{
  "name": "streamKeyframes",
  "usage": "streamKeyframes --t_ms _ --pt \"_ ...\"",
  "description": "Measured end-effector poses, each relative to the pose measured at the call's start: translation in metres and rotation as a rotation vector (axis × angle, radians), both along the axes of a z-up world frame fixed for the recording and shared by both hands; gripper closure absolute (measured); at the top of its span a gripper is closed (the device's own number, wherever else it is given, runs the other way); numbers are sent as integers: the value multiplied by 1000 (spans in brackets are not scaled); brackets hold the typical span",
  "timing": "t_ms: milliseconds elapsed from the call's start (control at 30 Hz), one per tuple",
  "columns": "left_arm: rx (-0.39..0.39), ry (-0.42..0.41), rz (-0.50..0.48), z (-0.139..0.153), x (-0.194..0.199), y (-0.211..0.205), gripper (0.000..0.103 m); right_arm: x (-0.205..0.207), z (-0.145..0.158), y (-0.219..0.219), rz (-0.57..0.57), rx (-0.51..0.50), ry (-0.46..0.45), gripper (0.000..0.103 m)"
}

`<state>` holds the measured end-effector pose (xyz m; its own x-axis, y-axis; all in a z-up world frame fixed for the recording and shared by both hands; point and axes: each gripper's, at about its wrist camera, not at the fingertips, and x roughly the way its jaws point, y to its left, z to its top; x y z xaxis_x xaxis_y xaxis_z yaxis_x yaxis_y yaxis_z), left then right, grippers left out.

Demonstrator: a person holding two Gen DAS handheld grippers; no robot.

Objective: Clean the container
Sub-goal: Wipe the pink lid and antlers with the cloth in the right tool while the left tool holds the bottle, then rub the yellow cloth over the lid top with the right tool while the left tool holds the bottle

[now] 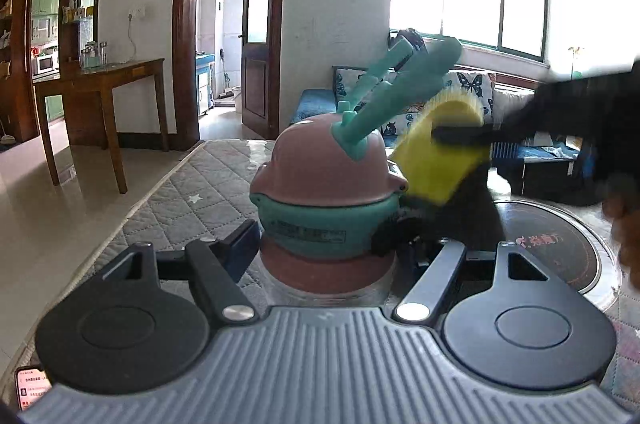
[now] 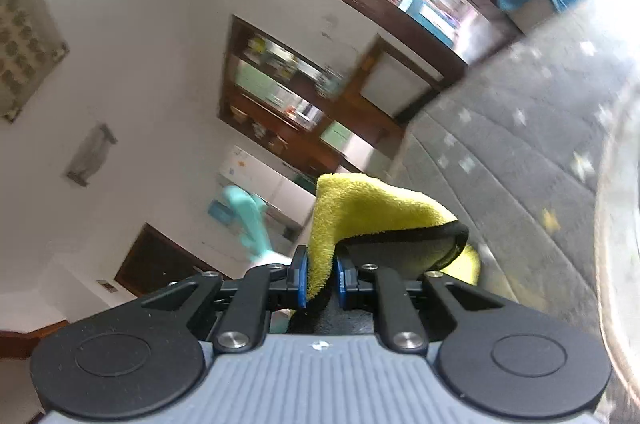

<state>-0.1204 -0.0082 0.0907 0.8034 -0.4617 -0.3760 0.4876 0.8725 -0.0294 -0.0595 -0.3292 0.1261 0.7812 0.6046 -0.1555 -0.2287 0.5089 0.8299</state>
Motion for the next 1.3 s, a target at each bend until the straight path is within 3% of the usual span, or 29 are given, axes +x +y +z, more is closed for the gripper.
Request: streamKeyframes --t_ms 367,533,667,867,1300 --pt "14 -13 -4 -1 -1 -5 31 -9 95 35 13 -150 -315 90" --pt "25 -24 -9 -2 0 -8 31 -24 120 75 68 -342 -435 90" --pt "24 -26 -9 -3 1 -8 31 -19 112 104 136 -478 -383 90" --pt "18 -26 -7 -4 1 -6 31 3 84 121 239 -552 -181 90" --pt "33 -36 -2 -5 0 -11 31 -30 93 155 290 -729 -224 90"
